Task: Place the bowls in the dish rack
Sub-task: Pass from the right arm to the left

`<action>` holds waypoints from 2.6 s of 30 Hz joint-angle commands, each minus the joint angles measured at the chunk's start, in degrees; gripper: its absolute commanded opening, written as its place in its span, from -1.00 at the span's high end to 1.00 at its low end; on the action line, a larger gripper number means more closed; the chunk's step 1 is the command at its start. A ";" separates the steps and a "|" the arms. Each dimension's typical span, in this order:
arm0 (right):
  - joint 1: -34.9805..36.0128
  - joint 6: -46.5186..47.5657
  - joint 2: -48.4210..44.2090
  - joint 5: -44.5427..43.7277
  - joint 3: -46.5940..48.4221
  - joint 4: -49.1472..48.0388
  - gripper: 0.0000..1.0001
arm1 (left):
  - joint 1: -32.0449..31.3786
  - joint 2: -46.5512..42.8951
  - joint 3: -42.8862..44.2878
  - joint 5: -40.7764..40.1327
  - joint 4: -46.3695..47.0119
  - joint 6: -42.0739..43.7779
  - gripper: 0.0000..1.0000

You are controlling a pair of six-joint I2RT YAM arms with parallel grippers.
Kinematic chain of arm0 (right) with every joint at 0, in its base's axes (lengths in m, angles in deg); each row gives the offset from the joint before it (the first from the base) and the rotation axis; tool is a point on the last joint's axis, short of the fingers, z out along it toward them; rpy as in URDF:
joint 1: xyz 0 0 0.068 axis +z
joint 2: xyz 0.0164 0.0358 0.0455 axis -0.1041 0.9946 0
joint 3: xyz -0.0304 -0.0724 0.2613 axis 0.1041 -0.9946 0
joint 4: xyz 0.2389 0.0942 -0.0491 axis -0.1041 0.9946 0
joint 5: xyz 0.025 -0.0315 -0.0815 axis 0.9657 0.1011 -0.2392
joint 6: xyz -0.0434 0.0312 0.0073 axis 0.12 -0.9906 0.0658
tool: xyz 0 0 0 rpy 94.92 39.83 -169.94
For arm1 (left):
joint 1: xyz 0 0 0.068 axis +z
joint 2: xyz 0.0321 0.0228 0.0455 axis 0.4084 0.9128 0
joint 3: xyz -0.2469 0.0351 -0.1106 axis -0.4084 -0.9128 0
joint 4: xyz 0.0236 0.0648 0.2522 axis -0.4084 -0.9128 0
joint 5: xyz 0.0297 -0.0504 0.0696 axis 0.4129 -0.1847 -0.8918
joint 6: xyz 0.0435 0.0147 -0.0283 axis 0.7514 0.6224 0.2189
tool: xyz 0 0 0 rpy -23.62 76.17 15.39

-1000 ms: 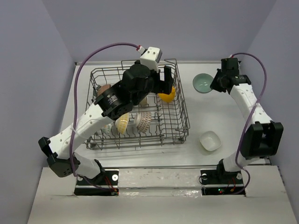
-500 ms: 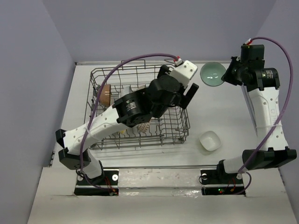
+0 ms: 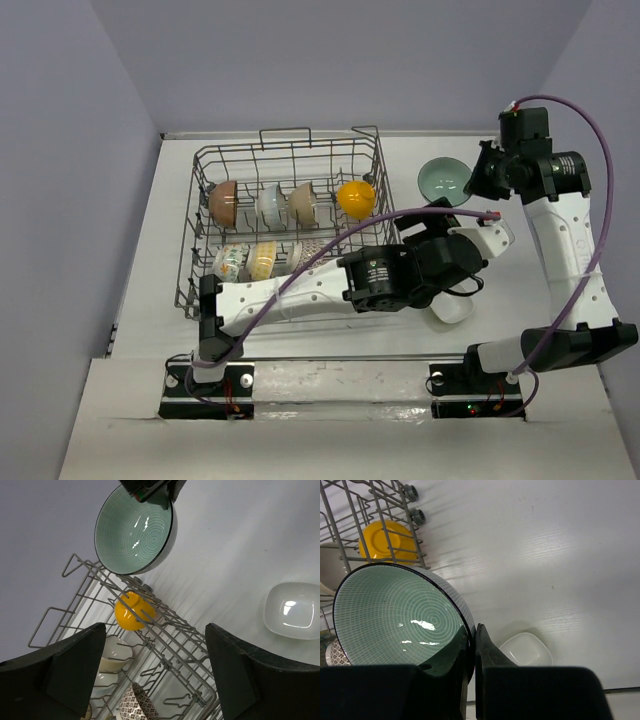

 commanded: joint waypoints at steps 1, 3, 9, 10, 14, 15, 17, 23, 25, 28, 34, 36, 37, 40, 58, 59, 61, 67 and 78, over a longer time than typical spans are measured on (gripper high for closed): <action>1.97 0.54 -3.15 0.02 -0.33 -1.98 0.98 | -0.69 2.56 4.46 -3.14 3.33 6.75 -0.87; 2.51 0.54 -3.41 -0.42 -0.68 -2.06 0.98 | -0.69 3.63 5.17 -1.65 3.94 7.02 -0.87; 3.12 0.45 -4.29 -0.16 -0.15 -1.71 0.98 | -0.25 5.74 4.65 0.81 6.75 10.36 -0.87; 3.12 0.45 -4.55 -0.25 -0.41 -1.88 0.98 | 0.01 5.92 4.56 1.25 6.85 10.45 -0.87; 3.12 0.54 -5.61 0.89 -0.33 -1.97 0.98 | 2.11 5.65 2.98 4.24 8.16 10.53 -0.86; 3.64 0.54 -5.61 1.59 -0.33 -2.06 0.98 | 2.38 5.65 2.72 4.59 8.51 10.80 -0.86; 3.65 0.45 -6.14 2.12 -0.50 -2.15 0.98 | 2.82 5.48 2.27 5.56 9.22 11.24 -0.86; 3.65 0.54 -7.63 2.82 -1.03 -2.41 0.98 | 4.76 5.83 1.66 7.40 10.89 12.47 -0.85; 3.65 0.62 -8.16 2.92 -1.21 -2.41 0.98 | 5.28 6.01 1.48 8.02 11.33 12.64 -0.84; 3.65 0.63 -8.69 4.58 -1.38 -2.68 0.98 | 5.90 6.27 1.57 8.37 11.59 12.56 -0.81; 3.65 0.71 -9.22 5.11 -1.21 -2.94 0.98 | 6.34 6.27 1.13 9.33 11.86 12.38 -0.56; 3.65 0.71 -9.04 5.20 -0.94 -3.03 0.98 | 6.34 6.27 0.69 9.86 11.86 12.29 -0.50; 3.65 0.71 -8.87 5.29 -0.68 -3.03 0.98 | 6.34 6.27 0.43 10.04 11.94 12.29 -0.43; 3.65 0.62 -8.08 5.72 0.81 -2.94 0.98 | 6.25 6.18 -0.89 10.04 12.38 12.38 -0.22; 3.65 -0.25 -6.40 8.98 2.75 -5.13 0.93 | 6.25 3.29 -2.47 13.29 12.65 12.21 1.00; 3.65 -0.43 -6.58 8.89 2.49 -5.49 0.89 | 6.25 3.02 -2.47 14.16 12.47 12.03 1.00; 3.65 -0.87 -6.75 8.63 1.52 -6.01 0.70 | 6.25 2.32 -2.56 14.52 12.39 11.68 1.00; 3.65 -2.27 -8.07 6.52 0.38 -7.95 0.27 | 6.25 0.30 -2.65 16.89 12.03 10.45 1.00; 3.65 -4.30 -7.90 0.19 0.73 -9.44 0.10 | 6.43 -1.99 -3.44 18.66 12.56 9.66 1.00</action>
